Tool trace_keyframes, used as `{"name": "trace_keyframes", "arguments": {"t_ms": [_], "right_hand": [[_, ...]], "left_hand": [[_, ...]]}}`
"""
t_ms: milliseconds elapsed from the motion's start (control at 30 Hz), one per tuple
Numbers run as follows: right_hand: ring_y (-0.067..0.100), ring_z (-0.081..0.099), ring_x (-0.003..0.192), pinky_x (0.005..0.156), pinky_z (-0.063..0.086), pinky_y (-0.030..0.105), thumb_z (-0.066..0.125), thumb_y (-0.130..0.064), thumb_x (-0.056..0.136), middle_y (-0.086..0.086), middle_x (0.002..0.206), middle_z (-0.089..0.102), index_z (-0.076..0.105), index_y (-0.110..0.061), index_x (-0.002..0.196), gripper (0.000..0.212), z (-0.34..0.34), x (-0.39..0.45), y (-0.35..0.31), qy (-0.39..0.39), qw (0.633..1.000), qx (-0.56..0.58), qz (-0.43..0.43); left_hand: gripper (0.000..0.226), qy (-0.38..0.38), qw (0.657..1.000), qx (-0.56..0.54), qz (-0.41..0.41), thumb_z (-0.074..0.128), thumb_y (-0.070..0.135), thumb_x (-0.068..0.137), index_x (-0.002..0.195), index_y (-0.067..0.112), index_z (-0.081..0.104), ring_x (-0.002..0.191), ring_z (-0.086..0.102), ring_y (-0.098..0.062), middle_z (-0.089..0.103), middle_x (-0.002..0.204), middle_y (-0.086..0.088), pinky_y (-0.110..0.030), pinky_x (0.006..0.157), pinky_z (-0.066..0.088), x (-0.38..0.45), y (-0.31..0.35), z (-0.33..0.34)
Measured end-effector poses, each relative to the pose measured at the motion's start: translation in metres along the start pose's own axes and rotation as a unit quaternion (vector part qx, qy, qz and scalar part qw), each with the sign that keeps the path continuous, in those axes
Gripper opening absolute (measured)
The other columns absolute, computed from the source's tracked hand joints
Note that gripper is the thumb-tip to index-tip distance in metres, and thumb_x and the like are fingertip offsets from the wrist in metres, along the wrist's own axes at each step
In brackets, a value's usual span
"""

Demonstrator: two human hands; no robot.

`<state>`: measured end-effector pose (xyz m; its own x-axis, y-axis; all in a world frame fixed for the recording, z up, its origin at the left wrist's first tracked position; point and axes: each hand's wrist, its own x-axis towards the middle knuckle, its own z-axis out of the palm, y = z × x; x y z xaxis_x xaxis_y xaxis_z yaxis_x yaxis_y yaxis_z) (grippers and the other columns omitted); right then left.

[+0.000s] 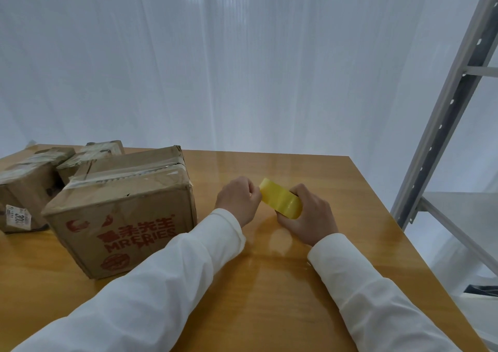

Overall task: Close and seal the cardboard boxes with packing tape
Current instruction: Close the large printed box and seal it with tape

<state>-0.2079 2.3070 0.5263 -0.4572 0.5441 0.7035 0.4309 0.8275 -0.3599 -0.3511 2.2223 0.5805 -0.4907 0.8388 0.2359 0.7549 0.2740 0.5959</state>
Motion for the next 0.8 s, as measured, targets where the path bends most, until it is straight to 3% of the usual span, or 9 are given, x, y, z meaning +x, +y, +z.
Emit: {"name": "trace_keyframes", "arguments": {"t_ms": [100, 167, 267, 333, 433, 533, 633, 733, 800], "right_hand": [[0.016, 0.046, 0.056, 0.055, 0.034, 0.025, 0.078, -0.029, 0.069, -0.005, 0.068, 0.055, 0.054, -0.012, 0.088, 0.035, -0.002, 0.001, -0.002, -0.008, 1.000, 0.012, 0.008], [0.017, 0.047, 0.057, 0.054, 0.033, 0.025, 0.078, -0.028, 0.069, -0.006, 0.069, 0.053, 0.054, -0.012, 0.089, 0.035, -0.004, 0.002, -0.004, -0.012, 0.999, 0.034, 0.022], [0.014, 0.045, 0.055, 0.051, 0.030, 0.016, 0.067, -0.042, 0.066, -0.009, 0.067, 0.050, 0.052, -0.015, 0.088, 0.038, -0.005, 0.003, -0.005, 0.001, 0.997, 0.060, 0.037], [0.013, 0.044, 0.054, 0.051, 0.030, 0.014, 0.064, -0.045, 0.065, -0.011, 0.067, 0.049, 0.052, -0.016, 0.087, 0.039, -0.005, 0.003, -0.004, 0.016, 0.997, 0.062, 0.039], [0.016, 0.045, 0.055, 0.052, 0.030, 0.014, 0.076, -0.035, 0.067, -0.011, 0.067, 0.048, 0.053, -0.016, 0.087, 0.036, -0.005, 0.001, -0.002, 0.028, 0.997, 0.057, 0.053], [0.016, 0.046, 0.057, 0.052, 0.030, 0.014, 0.083, -0.026, 0.068, -0.015, 0.066, 0.046, 0.054, -0.016, 0.086, 0.036, -0.004, -0.001, -0.001, 0.033, 0.996, 0.053, 0.066], [0.015, 0.048, 0.057, 0.052, 0.032, 0.017, 0.083, -0.027, 0.068, -0.012, 0.068, 0.049, 0.056, -0.015, 0.088, 0.037, -0.003, -0.001, -0.002, 0.030, 0.997, 0.044, 0.057], [0.014, 0.049, 0.057, 0.053, 0.034, 0.023, 0.083, -0.027, 0.068, -0.011, 0.069, 0.052, 0.056, -0.014, 0.088, 0.036, -0.003, -0.001, -0.002, 0.023, 0.998, 0.040, 0.048], [0.014, 0.050, 0.058, 0.054, 0.036, 0.024, 0.083, -0.027, 0.067, -0.011, 0.070, 0.053, 0.056, -0.014, 0.088, 0.036, -0.003, -0.001, -0.002, 0.017, 0.998, 0.036, 0.040]], "left_hand": [[0.021, 0.060, 0.983, 0.152, 0.077, 0.033, 0.027, 0.100, 0.099, 0.011, 0.048, 0.082, 0.049, -0.024, 0.046, 0.087, 0.000, -0.030, 0.077, 0.031, -0.008, 0.009, -0.003], [0.020, 0.095, 0.972, 0.189, 0.104, 0.030, 0.026, 0.101, 0.099, 0.012, 0.044, 0.083, 0.050, -0.024, 0.045, 0.082, 0.002, -0.028, 0.086, 0.031, -0.011, 0.016, -0.007], [0.020, 0.127, 0.962, 0.199, 0.140, 0.026, 0.026, 0.101, 0.099, 0.012, 0.040, 0.069, 0.045, -0.023, 0.044, 0.066, 0.004, -0.026, 0.103, 0.027, -0.013, 0.023, -0.013], [0.018, 0.130, 0.968, 0.156, 0.150, 0.028, 0.028, 0.101, 0.096, 0.015, 0.040, 0.069, 0.046, -0.024, 0.046, 0.066, 0.004, -0.027, 0.095, 0.031, -0.014, 0.022, -0.016], [0.017, 0.104, 0.984, 0.052, 0.133, 0.033, 0.032, 0.100, 0.093, 0.018, 0.039, 0.077, 0.052, -0.025, 0.057, 0.078, 0.001, -0.031, 0.074, 0.035, -0.015, 0.014, -0.014], [0.018, 0.047, 0.990, -0.123, 0.048, 0.035, 0.034, 0.099, 0.099, 0.019, 0.044, 0.090, 0.059, -0.021, 0.065, 0.091, 0.006, -0.036, 0.085, 0.043, -0.009, 0.010, -0.010], [0.028, 0.007, 0.961, -0.274, -0.030, 0.047, 0.041, 0.095, 0.107, 0.016, 0.049, 0.099, 0.062, -0.018, 0.067, 0.095, 0.006, -0.034, 0.091, 0.046, -0.003, 0.010, -0.010], [0.045, -0.013, 0.954, -0.292, -0.061, 0.062, 0.044, 0.086, 0.116, 0.012, 0.051, 0.101, 0.061, -0.018, 0.066, 0.104, -0.002, -0.031, 0.090, 0.046, 0.001, 0.008, -0.009], [0.044, -0.018, 0.954, -0.289, -0.083, 0.068, 0.039, 0.083, 0.115, 0.014, 0.051, 0.100, 0.059, -0.019, 0.064, 0.105, -0.003, -0.030, 0.090, 0.045, 0.004, 0.008, -0.006]]}}
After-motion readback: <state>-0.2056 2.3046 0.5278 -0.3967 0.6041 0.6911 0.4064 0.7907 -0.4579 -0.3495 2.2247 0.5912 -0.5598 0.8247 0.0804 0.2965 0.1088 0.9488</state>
